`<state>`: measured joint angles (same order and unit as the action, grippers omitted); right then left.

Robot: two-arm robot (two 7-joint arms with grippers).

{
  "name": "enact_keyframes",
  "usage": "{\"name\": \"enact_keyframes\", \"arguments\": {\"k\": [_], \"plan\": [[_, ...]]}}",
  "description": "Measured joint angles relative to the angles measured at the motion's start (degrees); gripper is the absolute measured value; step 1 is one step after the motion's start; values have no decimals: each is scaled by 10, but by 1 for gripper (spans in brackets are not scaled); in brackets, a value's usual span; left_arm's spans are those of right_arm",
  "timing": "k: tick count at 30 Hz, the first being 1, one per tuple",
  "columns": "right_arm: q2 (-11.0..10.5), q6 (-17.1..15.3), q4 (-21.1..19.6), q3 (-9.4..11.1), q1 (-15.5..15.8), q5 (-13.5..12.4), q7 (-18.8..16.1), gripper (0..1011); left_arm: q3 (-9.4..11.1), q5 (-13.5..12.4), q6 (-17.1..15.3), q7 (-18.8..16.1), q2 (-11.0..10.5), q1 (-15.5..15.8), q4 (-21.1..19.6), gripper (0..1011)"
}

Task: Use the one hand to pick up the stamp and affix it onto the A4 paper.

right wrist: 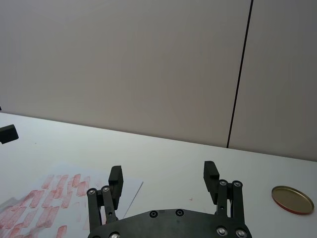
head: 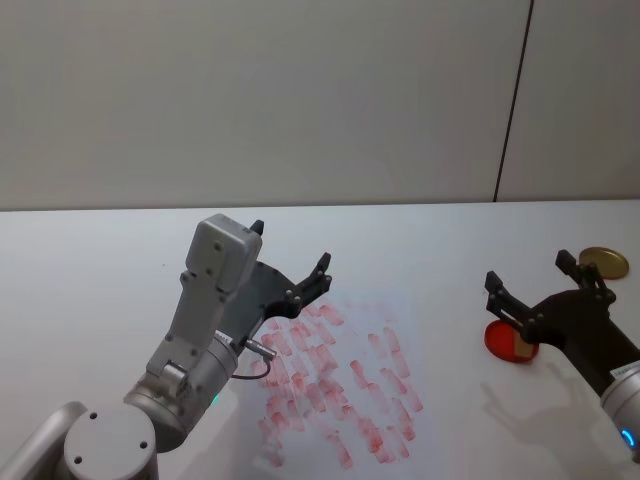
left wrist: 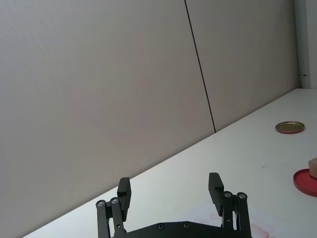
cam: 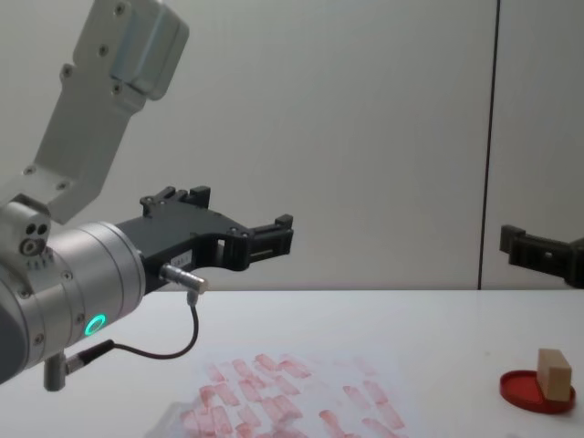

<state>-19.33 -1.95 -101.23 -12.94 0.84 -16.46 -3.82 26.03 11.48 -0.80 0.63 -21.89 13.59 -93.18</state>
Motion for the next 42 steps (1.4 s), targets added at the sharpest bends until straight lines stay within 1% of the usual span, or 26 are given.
{"name": "enact_keyframes", "arguments": {"k": [22,28,33,42], "plan": [[0,-2,2,2,-1,-2,0,1001,0,0,0,0,0,0,0,993],[-1,-15,6,7,-5,-11,1,1001,0,0,0,0,0,0,0,993],[0,-29,12,10,-9,-17,11,1001,0,0,0,0,0,0,0,993],[12,-64,28,13,-20,-28,42,1001,0,0,0,0,0,0,0,993]]}}
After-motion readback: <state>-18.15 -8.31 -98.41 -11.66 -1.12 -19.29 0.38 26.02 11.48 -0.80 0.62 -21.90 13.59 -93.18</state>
